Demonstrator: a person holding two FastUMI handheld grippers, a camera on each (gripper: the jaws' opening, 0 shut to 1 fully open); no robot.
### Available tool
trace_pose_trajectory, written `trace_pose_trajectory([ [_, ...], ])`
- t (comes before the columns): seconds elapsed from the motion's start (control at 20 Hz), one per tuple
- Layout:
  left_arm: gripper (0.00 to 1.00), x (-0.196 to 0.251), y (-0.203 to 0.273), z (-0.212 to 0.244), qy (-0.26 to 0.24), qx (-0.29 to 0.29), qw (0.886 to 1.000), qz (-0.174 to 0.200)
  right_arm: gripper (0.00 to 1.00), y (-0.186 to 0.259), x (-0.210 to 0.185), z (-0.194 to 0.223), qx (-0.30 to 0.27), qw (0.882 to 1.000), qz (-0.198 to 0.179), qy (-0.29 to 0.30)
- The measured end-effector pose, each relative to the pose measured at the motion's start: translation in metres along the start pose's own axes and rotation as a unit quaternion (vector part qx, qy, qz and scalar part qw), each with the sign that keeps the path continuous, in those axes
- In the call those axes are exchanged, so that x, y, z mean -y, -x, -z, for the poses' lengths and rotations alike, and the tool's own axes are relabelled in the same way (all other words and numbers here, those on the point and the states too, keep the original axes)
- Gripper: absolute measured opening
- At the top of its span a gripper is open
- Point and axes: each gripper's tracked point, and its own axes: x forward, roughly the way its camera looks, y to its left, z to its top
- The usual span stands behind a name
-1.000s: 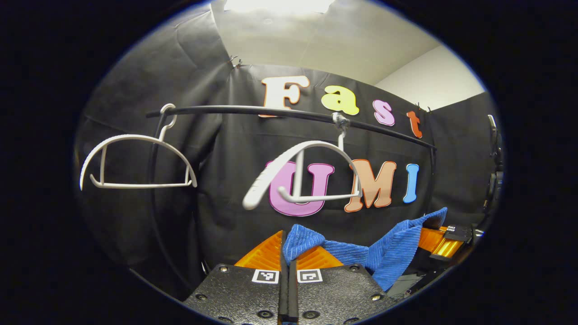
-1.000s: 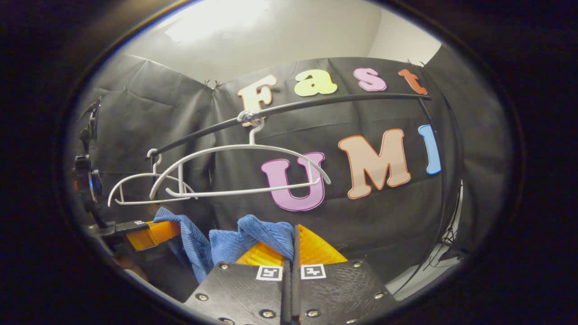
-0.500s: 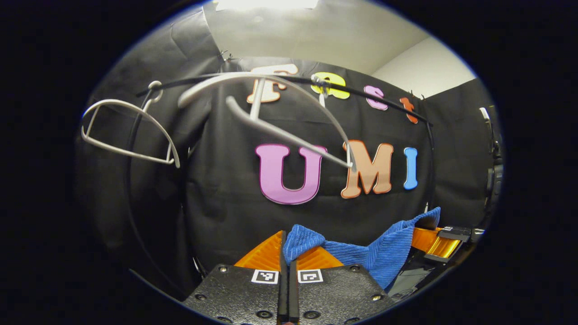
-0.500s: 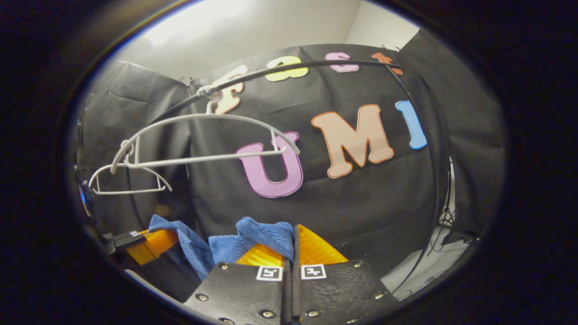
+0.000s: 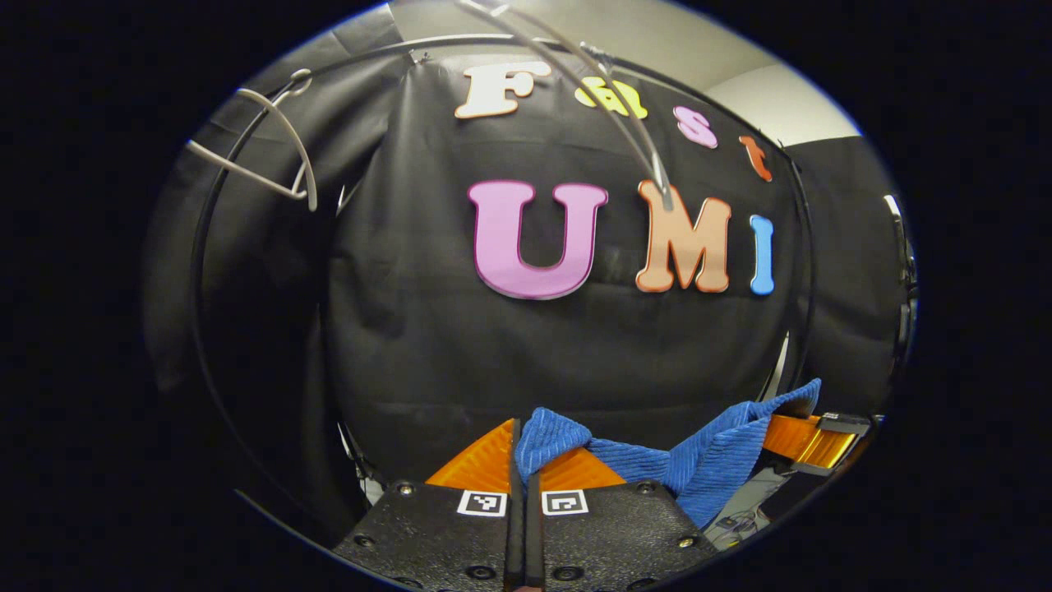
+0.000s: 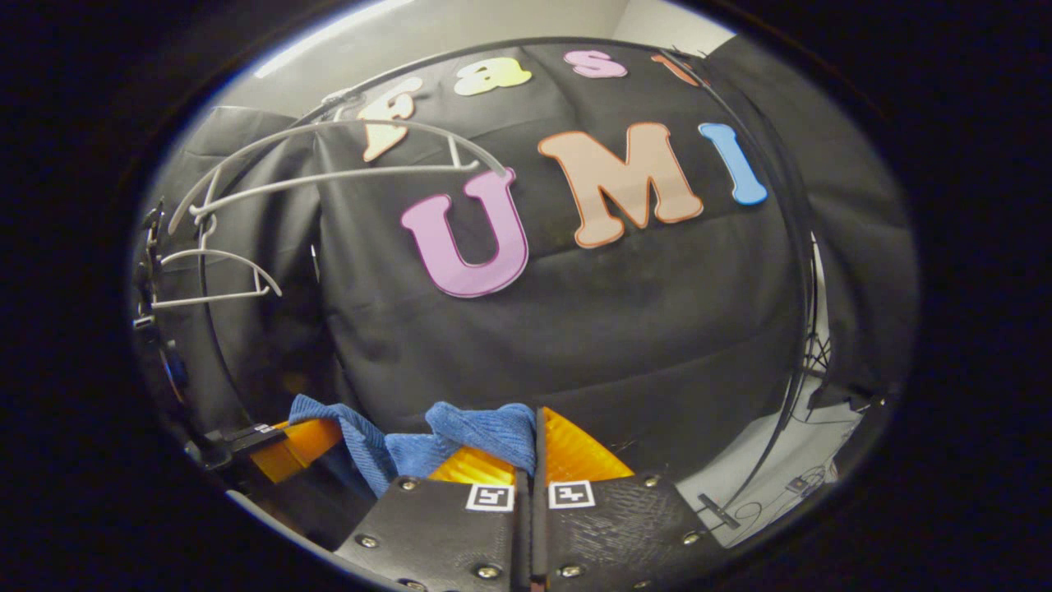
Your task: Grasp the clothes on the hanger with both hands and then place them into the laundry hamper below.
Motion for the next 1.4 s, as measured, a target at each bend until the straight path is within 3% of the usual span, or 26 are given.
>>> trace_pose_trajectory([
  [0.3,0.02,-0.027,-0.015,0.061,0.006,-0.060,0.998,-0.005,0.01,-0.016,0.011,0.057,-0.038,0.999,0.024,-0.011],
  [0.5,0.02,-0.034,-0.022,0.107,0.013,-0.097,0.995,-0.001,0.01,-0.023,0.022,0.091,-0.047,0.996,0.062,0.045],
  [0.7,0.02,-0.046,-0.033,0.148,-0.002,-0.117,0.993,-0.011,0.03,-0.038,0.029,0.141,-0.084,0.990,0.082,0.071],
  [1.0,0.07,-0.059,-0.047,0.167,-0.006,-0.110,0.994,-0.022,0.08,-0.057,0.030,0.169,-0.099,0.985,0.099,0.098],
  [1.15,0.41,-0.059,-0.050,0.192,-0.002,-0.153,0.988,-0.015,0.37,-0.064,0.028,0.169,-0.103,0.984,0.104,0.099],
  [1.2,0.53,-0.061,-0.052,0.194,-0.005,-0.159,0.987,-0.019,0.41,-0.064,0.026,0.169,-0.103,0.984,0.105,0.103],
  [1.3,0.78,-0.060,-0.050,0.200,-0.011,-0.175,0.984,-0.019,0.78,-0.066,0.024,0.167,-0.100,0.984,0.104,0.102],
  [1.35,0.80,-0.062,-0.049,0.202,-0.014,-0.176,0.984,-0.026,0.97,-0.060,0.023,0.164,-0.096,0.985,0.108,0.099],
  [1.4,0.90,-0.061,-0.050,0.204,-0.019,-0.186,0.982,-0.024,0.98,-0.056,0.025,0.161,-0.093,0.985,0.111,0.095],
])
